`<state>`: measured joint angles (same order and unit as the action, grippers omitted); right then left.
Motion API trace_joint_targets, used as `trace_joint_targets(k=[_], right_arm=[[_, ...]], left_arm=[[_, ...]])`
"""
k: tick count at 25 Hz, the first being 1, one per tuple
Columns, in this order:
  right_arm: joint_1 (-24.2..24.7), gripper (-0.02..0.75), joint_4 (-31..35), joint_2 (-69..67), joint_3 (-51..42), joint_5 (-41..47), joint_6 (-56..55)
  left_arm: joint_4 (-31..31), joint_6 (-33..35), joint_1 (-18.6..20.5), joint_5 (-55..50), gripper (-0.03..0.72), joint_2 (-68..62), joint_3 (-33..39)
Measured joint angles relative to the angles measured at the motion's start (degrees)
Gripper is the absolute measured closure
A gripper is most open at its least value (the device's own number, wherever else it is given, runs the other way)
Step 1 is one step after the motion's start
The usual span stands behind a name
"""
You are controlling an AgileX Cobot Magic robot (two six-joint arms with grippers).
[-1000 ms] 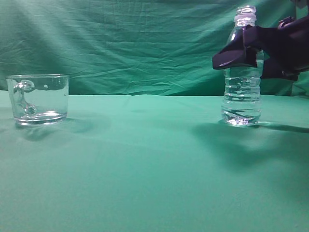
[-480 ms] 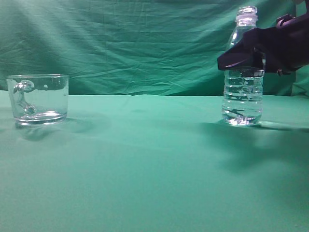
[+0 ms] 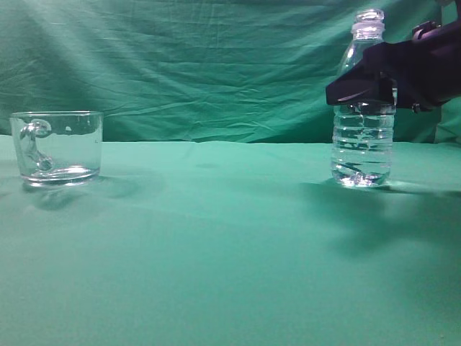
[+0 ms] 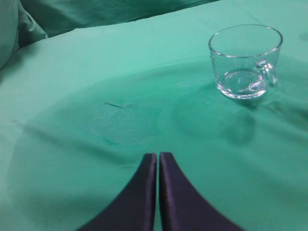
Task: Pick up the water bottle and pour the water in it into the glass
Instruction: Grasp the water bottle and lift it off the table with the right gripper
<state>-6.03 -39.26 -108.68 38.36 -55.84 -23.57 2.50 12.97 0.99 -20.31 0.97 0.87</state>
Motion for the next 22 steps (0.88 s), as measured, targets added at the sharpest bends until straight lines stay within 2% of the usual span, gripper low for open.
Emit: trace_joint_targets(k=[6, 7, 9, 10, 11, 22], right_arm=[[0.0, 0.332, -0.1, 0.0, 0.0, 0.0, 0.0], [0.0, 0.372, -0.1, 0.0, 0.0, 0.0, 0.0], [0.0, 0.365, -0.1, 0.0, 0.0, 0.0, 0.0], [0.0, 0.412, -0.1, 0.0, 0.0, 0.0, 0.0], [0.0, 0.419, -0.1, 0.0, 0.0, 0.0, 0.0], [0.0, 0.414, -1.1, 0.8, 0.0, -0.7, -0.1]], left_arm=[[0.0, 0.0, 0.0, 0.0, 0.688, 0.0, 0.0], [0.0, 0.0, 0.0, 0.0, 0.688, 0.0, 0.0], [0.0, 0.0, 0.0, 0.0, 0.688, 0.0, 0.0], [0.0, 0.0, 0.0, 0.0, 0.688, 0.0, 0.0], [0.0, 0.0, 0.0, 0.0, 0.688, 0.0, 0.0], [0.0, 0.0, 0.0, 0.0, 0.688, 0.0, 0.0]])
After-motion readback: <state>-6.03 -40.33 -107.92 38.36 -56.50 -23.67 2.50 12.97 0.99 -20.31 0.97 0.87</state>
